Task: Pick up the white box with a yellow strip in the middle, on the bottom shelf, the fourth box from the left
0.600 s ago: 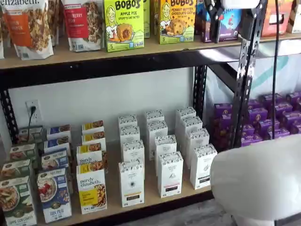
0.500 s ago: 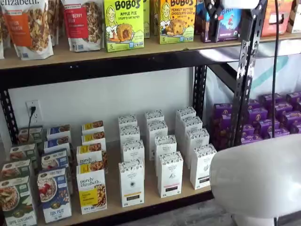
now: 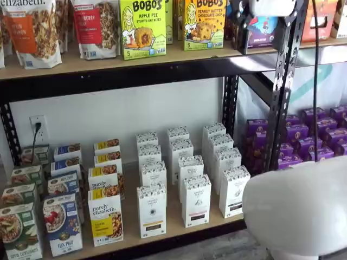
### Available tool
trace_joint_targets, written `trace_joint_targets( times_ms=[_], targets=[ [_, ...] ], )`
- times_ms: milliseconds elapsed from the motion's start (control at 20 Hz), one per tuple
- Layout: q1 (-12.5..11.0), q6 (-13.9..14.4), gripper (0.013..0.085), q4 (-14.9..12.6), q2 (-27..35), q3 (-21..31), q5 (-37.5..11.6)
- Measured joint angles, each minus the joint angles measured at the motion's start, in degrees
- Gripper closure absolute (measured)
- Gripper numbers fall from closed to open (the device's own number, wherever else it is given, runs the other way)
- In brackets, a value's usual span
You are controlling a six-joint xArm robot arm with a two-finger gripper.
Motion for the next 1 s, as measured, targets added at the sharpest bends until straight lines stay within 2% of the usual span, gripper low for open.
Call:
trace_joint_targets(
  times_ms=[200,500,700,900,1000],
  targets=[
    [1.5,1.3,0.013,-0.1,-0.8,3.4,-4.0],
    [5.8,4.9,0.013,-2.5,-1.6,9.1,-10.0],
    [7.9,7.0,0.013,-3.2,-1.7,12.3,-13.1],
    [9.3,8.5,0.013,-3.9,-2.3,15.9,-17.6],
    [9.2,8.4,0.013,-3.3,-2.5,17.1,-19.1]
  ],
)
